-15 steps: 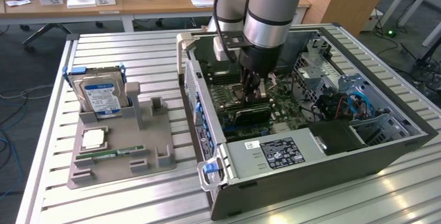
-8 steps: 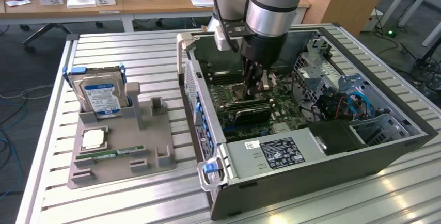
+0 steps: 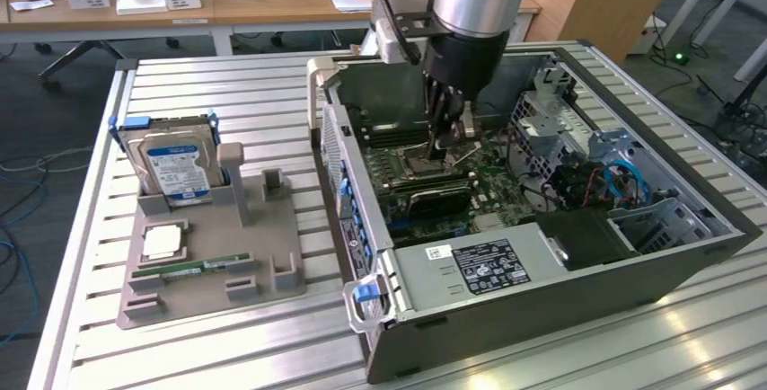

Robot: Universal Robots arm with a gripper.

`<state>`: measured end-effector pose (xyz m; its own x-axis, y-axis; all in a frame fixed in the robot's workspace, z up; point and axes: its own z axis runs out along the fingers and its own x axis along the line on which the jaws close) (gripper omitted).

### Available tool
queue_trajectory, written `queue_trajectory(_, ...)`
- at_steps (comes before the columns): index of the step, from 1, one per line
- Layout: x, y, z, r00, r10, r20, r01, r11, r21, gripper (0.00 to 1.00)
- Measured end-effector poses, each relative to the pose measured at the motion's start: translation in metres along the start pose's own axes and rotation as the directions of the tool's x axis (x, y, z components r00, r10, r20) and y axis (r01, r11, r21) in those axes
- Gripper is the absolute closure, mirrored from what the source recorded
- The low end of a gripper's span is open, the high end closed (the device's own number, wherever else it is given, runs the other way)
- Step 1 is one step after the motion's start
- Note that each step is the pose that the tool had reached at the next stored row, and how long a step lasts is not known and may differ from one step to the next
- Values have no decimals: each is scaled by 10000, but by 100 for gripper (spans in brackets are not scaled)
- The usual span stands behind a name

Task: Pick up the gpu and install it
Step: 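Press down on the gpu until it lock into place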

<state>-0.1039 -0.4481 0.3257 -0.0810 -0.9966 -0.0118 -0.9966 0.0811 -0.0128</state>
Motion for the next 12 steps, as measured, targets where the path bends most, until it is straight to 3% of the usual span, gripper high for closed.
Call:
queue_trajectory(7,-3,-3,-212,10000,0,-1,0,10000,1,89)
queue_trajectory(12,-4,-4,-303,10000,0,-2,0,10000,0,89)
